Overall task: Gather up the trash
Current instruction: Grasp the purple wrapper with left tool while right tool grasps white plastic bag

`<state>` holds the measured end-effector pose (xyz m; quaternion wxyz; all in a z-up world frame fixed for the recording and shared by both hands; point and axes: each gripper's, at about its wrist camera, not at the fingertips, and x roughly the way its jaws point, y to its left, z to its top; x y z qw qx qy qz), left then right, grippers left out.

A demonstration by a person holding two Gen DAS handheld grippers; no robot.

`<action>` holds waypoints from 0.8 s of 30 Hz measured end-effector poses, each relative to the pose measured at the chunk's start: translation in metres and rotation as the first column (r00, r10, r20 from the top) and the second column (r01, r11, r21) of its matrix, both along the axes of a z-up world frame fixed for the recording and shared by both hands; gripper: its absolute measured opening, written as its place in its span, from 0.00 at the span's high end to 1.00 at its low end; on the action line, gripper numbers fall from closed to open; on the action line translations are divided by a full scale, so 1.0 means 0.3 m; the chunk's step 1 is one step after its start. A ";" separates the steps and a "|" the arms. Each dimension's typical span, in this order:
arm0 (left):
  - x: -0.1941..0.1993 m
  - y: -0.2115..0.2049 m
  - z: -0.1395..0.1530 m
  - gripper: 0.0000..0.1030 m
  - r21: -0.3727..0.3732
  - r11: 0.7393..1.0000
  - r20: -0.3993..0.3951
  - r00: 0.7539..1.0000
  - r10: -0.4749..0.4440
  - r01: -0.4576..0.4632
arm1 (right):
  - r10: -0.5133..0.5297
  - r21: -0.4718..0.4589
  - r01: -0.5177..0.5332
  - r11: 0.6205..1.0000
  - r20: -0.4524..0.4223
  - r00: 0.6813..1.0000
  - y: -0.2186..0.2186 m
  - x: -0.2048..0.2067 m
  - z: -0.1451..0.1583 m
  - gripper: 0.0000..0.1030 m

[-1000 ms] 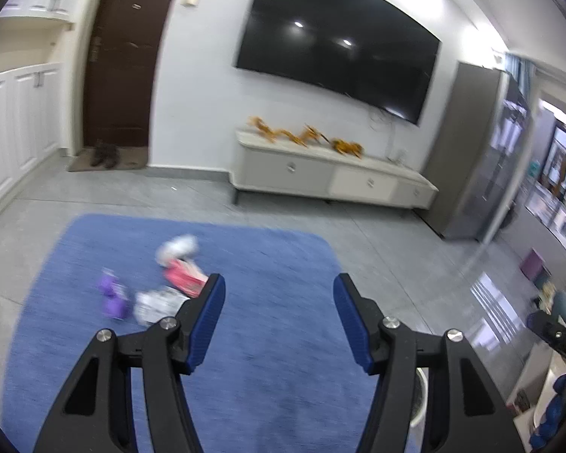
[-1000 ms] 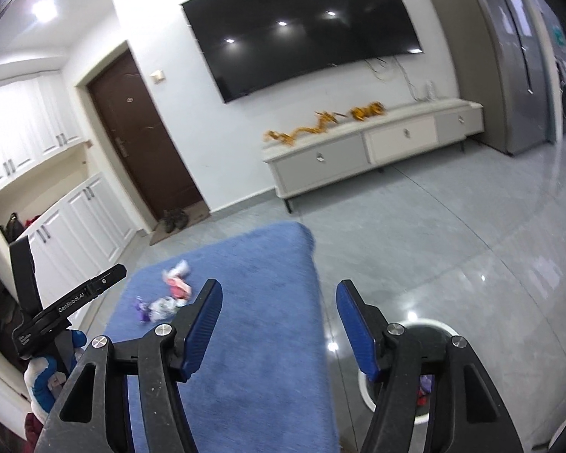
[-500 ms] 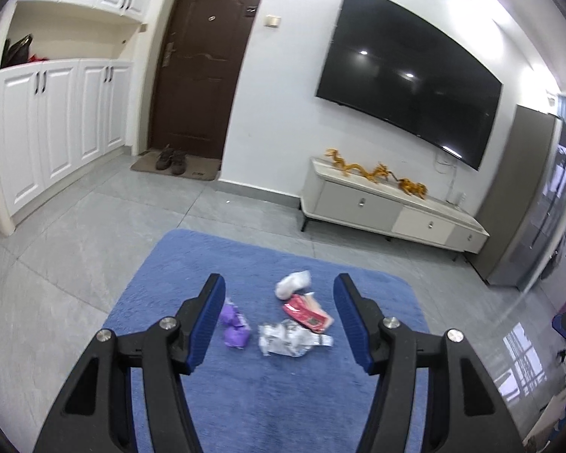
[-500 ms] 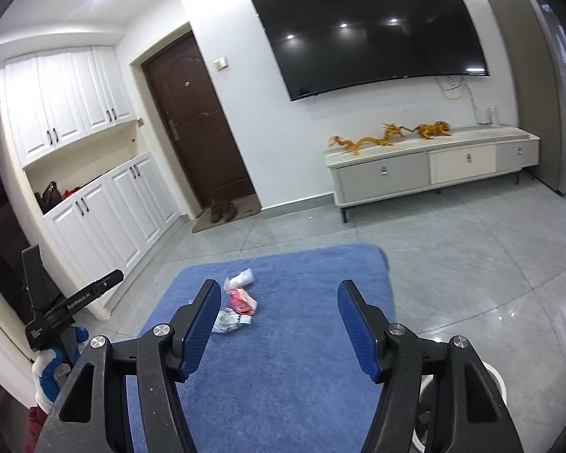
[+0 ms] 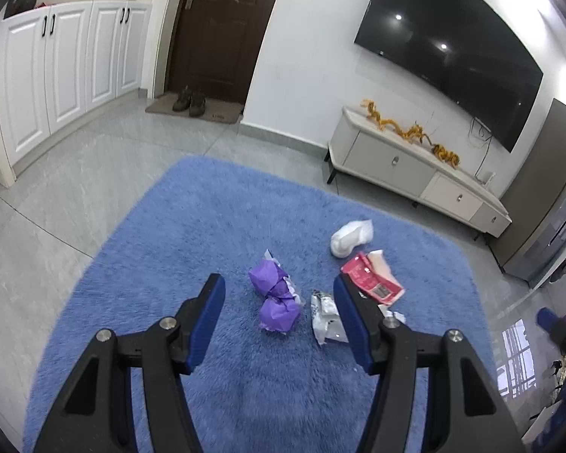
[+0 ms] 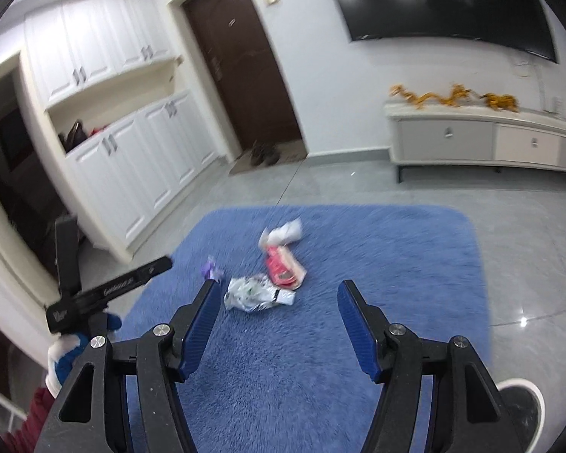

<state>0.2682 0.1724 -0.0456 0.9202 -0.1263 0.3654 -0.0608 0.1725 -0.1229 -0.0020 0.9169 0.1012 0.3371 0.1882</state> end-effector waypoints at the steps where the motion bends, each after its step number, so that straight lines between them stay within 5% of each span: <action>1: 0.019 -0.008 -0.016 0.44 0.000 1.000 -0.010 1.000 -0.002 0.002 | 0.025 -0.011 -0.025 1.000 -0.009 1.000 0.027 0.030 -0.030 0.40; 9: 0.147 -0.060 -0.150 0.44 -0.006 1.000 -0.070 0.998 -0.002 0.002 | 0.166 -0.057 -0.170 0.984 -0.067 0.984 0.178 0.165 -0.222 0.40; 17: 0.209 -0.056 -0.223 0.45 -0.012 1.000 -0.108 0.994 0.012 -0.013 | 0.267 -0.162 -0.272 0.949 -0.052 0.962 0.339 0.246 -0.304 0.35; 24: 0.212 -0.047 -0.249 0.55 -0.049 0.999 -0.109 0.994 -0.001 -0.005 | 0.298 -0.214 -0.307 0.927 -0.072 0.952 0.397 0.304 -0.393 0.34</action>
